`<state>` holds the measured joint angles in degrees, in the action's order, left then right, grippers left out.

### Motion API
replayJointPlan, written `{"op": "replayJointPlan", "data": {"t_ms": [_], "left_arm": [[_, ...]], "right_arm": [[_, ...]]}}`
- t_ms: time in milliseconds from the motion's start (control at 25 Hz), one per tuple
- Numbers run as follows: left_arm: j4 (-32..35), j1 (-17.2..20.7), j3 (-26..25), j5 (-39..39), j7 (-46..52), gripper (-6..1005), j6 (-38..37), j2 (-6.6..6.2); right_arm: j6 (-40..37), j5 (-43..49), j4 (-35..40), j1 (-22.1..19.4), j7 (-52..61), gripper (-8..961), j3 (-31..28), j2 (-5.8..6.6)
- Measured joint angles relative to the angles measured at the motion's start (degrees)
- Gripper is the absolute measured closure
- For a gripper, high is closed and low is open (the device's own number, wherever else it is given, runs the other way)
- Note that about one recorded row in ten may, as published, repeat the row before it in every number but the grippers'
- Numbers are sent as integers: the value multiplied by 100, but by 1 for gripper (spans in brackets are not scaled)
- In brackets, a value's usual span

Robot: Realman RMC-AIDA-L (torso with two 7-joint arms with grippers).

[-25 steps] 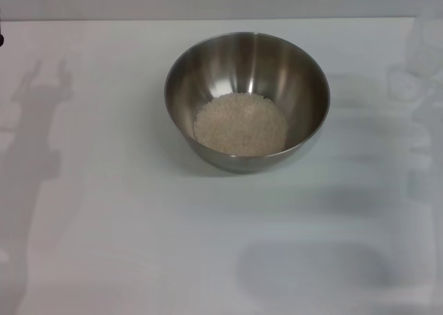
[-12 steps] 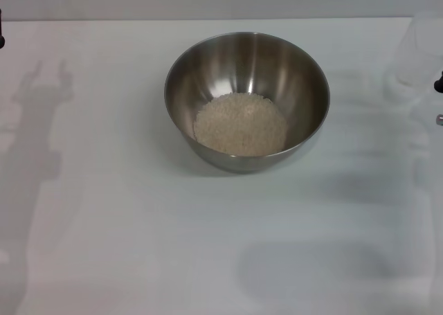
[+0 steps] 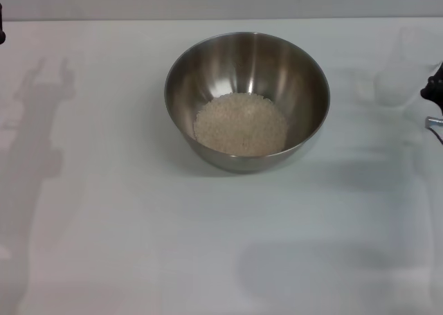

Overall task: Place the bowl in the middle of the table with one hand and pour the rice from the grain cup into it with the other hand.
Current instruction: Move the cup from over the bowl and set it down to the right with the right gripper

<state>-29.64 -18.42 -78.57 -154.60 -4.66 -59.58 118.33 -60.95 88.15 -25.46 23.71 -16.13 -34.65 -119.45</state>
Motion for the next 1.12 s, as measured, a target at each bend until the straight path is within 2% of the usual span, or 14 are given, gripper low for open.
{"op": "replayJointPlan", "data": {"t_ms": [240,1120], "left_arm": [[-2,-18,6,0,-8,592,34,-3],[-7,-56,17,-71,-9,592,113,-12]], "right_arm": [[346,0,138,105,230,919,-4,-3],[620,74,349,167,242,915,102,5]]}}
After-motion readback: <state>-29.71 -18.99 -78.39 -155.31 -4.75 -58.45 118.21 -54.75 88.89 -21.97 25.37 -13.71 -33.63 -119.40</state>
